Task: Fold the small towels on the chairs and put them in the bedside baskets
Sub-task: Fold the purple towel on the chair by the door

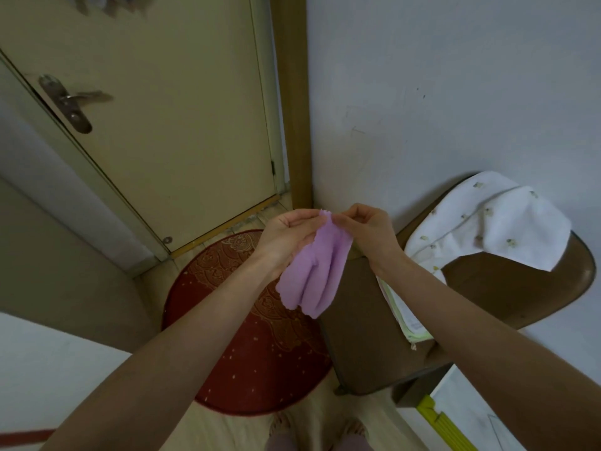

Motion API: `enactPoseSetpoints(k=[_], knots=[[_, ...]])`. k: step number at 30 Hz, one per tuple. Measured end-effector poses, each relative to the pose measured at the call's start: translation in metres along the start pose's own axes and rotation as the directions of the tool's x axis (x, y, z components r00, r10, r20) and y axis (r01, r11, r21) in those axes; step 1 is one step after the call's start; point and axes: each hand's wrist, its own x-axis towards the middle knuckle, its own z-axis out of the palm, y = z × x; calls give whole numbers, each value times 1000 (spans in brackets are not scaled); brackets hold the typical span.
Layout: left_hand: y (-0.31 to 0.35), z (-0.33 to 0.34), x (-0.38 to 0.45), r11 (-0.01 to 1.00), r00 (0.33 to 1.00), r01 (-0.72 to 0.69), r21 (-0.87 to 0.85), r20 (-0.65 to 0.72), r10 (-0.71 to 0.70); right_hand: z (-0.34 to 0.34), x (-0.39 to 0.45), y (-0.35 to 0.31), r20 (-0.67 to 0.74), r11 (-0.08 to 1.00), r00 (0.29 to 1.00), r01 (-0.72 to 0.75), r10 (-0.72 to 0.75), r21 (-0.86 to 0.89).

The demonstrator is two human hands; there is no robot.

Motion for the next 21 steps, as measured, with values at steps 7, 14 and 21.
enactPoseSetpoints(k=[7,14,21], knots=[[-12,-1,3,995,998,-67,76,-8,68,1,-3,6,39,993,994,105,-103,-54],[-13,-2,5,977,996,-75,198,71,62,-21,-3,12,326,938,945,143,-34,-315],[-24,11,6,986,991,24,167,125,-45,-33,-3,20,262,905,961,191,-93,-381]])
